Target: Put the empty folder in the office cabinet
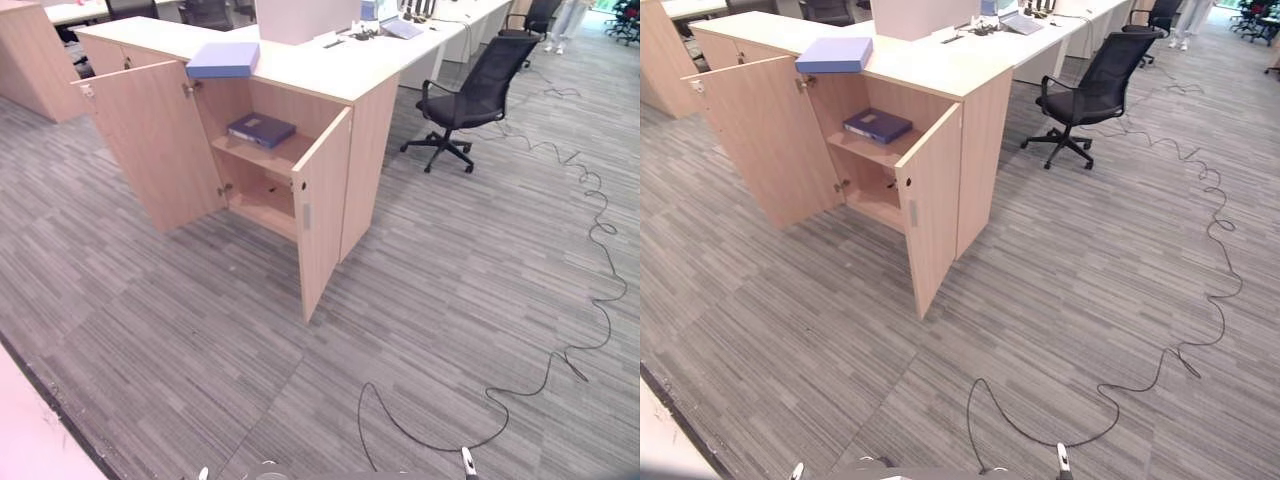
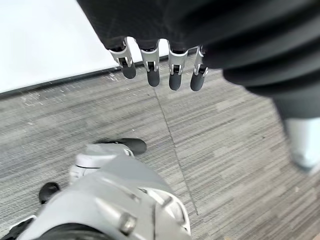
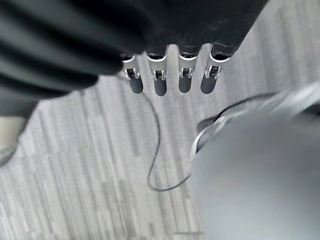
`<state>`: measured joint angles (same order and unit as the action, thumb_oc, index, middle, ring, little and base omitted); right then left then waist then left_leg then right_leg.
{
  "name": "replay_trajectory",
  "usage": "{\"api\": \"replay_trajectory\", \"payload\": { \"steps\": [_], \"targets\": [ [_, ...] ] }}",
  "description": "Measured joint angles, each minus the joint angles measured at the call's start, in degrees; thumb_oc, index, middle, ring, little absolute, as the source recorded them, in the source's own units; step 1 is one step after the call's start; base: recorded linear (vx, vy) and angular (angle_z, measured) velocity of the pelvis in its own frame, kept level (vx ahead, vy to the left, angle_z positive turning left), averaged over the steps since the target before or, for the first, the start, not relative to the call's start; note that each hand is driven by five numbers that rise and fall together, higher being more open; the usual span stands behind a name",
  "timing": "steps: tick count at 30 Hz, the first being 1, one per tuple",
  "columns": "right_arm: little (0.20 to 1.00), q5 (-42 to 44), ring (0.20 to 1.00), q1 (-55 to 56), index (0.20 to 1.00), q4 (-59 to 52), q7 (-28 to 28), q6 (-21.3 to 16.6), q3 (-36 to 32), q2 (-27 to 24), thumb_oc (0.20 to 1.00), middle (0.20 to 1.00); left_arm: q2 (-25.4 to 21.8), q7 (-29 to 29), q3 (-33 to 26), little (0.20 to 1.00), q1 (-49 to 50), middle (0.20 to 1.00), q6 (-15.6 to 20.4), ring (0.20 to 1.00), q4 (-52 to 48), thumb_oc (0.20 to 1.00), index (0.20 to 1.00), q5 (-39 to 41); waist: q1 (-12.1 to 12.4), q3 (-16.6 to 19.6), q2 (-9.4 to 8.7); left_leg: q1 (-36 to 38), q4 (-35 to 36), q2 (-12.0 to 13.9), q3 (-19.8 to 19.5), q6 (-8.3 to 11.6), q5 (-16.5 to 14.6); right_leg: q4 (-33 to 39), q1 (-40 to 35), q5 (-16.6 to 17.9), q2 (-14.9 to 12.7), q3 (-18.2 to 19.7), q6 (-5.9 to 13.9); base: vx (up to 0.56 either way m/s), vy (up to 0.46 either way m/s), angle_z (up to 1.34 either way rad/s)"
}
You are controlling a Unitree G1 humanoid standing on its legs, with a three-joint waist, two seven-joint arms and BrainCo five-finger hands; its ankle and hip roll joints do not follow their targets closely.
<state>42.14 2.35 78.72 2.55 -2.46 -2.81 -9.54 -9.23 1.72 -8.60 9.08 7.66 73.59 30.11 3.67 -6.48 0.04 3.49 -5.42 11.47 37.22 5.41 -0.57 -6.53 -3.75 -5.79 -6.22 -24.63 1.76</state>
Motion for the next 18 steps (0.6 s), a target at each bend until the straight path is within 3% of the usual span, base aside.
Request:
{"api": "replay_trajectory", "payload": {
  "steps": [2,7,11,18],
  "targets": [
    [1.0,0.0,1.0,-0.2,1.0,0.0,0.0,0.0,0.1,-0.5,1.0,1.0,0.5,-0.1,0.0,1.0,-0.6,1.0,0.1,1.0,-0.3,1.0,1.0,0.0,-0.1,-0.2,0.71,0.9,0.2,0.1,0.0,0.72,0.7,1.4,-1.0,0.3,0.6,-0.2,-0.09,0.0,0.0,0.0],
    [1.0,0.0,1.0,0.1,1.0,0.0,-0.1,0.1,0.3,-0.9,1.0,1.0,0.8,0.1,0.3,1.0,-0.8,1.0,1.1,1.0,-1.6,1.0,1.0,-0.1,-0.1,-0.4,1.52,1.4,-1.8,1.5,0.0,0.3,1.2,6.7,-4.3,2.4,2.5,0.0,-0.45,0.0,-0.008,-0.06],
    [1.0,-0.3,1.0,0.1,1.0,0.0,-0.2,0.1,1.1,-0.5,1.0,1.0,0.7,1.3,1.9,1.0,-1.1,1.0,1.6,1.0,-1.9,1.0,1.0,-2.0,0.0,-0.3,0.42,1.0,-4.9,2.7,0.0,0.33,1.2,11.4,-7.4,4.7,3.8,0.0,-1.38,0.0,-0.013,-0.02],
    [1.0,-0.5,1.0,-0.6,1.0,0.1,-0.2,0.1,2.5,-0.2,1.0,1.0,1.1,2.8,1.8,1.0,-1.3,1.0,2.1,1.0,-2.2,1.0,1.0,-2.6,0.1,-0.5,-0.37,0.9,-5.5,3.6,0.0,0.62,1.3,11.6,-7.9,4.4,4.5,-0.3,-1.57,0.0,-0.013,0.02]
  ]
}}
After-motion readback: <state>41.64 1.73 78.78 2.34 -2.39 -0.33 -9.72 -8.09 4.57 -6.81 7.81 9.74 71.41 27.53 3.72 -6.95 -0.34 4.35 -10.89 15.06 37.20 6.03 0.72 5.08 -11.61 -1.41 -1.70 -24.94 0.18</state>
